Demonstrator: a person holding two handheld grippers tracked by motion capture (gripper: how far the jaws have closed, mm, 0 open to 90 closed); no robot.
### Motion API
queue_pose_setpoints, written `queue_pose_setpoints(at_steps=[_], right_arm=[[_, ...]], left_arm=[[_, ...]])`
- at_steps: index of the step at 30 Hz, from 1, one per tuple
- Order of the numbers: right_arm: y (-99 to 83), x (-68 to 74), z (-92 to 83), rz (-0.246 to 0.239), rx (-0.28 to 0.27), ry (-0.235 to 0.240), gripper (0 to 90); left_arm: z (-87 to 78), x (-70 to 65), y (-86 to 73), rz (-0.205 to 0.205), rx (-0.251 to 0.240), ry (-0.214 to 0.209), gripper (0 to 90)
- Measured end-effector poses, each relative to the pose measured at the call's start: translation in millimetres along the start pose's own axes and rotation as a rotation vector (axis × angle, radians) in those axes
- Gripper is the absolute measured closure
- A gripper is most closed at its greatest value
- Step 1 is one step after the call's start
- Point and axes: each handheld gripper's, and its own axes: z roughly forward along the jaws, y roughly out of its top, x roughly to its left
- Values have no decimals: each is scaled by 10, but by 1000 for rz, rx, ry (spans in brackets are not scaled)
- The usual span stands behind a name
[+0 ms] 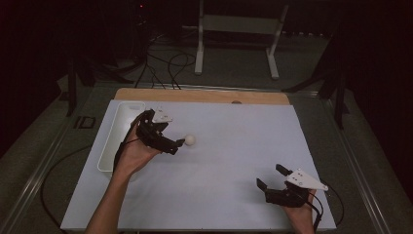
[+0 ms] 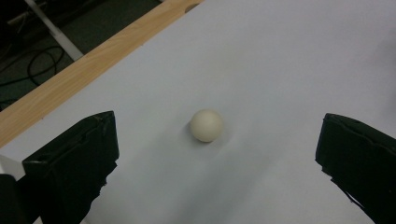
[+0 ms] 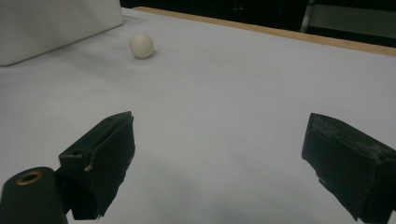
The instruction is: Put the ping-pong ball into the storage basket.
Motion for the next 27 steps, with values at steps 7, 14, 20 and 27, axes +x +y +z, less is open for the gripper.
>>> queue_pose_setpoints(at_steps=[7,14,20,27], right_arm=[[-2,-15,-6,10,-4,-2,90],[-5,-22,0,7,-2,-2,90],[-7,-19,12,9,1,-3,91],[-7,-19,12,8,3,-2,91]], left_arm=[[80,17,38,5,26,-4,0],[168,39,49,-4,49,-8,0],[241,52,69,-4,62,-7,0],[324,56,91,-3,82,-2,0]])
